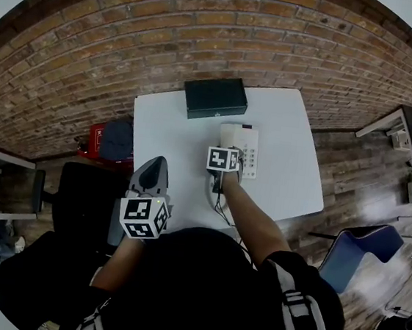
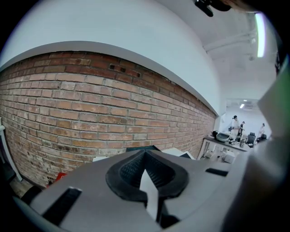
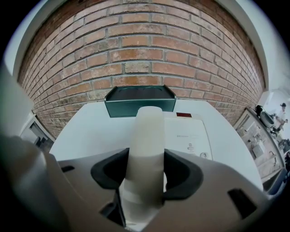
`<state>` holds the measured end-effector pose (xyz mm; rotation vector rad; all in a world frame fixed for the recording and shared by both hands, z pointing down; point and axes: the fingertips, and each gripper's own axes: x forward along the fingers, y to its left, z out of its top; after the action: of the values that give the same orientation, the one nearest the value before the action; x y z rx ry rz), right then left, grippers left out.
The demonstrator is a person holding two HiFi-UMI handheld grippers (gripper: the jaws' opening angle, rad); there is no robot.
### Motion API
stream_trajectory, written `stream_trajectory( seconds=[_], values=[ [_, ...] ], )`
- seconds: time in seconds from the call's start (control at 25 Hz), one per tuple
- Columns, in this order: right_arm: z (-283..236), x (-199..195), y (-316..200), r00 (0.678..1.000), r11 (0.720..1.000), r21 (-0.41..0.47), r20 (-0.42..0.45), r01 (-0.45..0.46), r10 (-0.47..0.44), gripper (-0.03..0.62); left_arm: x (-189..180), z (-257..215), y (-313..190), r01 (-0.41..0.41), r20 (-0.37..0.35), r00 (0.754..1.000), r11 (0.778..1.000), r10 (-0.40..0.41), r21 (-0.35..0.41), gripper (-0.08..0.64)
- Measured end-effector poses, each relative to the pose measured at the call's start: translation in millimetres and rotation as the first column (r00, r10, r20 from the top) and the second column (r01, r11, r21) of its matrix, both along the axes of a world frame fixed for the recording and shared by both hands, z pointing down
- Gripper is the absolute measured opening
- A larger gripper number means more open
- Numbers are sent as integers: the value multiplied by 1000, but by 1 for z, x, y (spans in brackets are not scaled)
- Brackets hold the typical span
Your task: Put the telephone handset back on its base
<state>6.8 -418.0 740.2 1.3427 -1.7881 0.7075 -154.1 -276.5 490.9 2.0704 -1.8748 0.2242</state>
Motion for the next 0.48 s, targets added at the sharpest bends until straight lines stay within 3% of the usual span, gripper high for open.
stream_trajectory(
  seconds=[0.2, 0.36, 0.48],
  values=[
    [-5, -7, 1, 998, 998, 43, 47, 39, -41, 248, 2, -1, -2, -10, -2, 1000, 1000, 10, 3, -3],
    [-35, -5, -5, 990, 985, 170, 141, -1, -23, 257, 8, -4, -6, -20, -8, 1000, 1000, 21, 18, -3],
    [-78, 1, -12, 971, 953, 299, 236, -47, -26, 253, 12, -5, -9, -35, -9, 999, 999, 35, 28, -3]
  ],
)
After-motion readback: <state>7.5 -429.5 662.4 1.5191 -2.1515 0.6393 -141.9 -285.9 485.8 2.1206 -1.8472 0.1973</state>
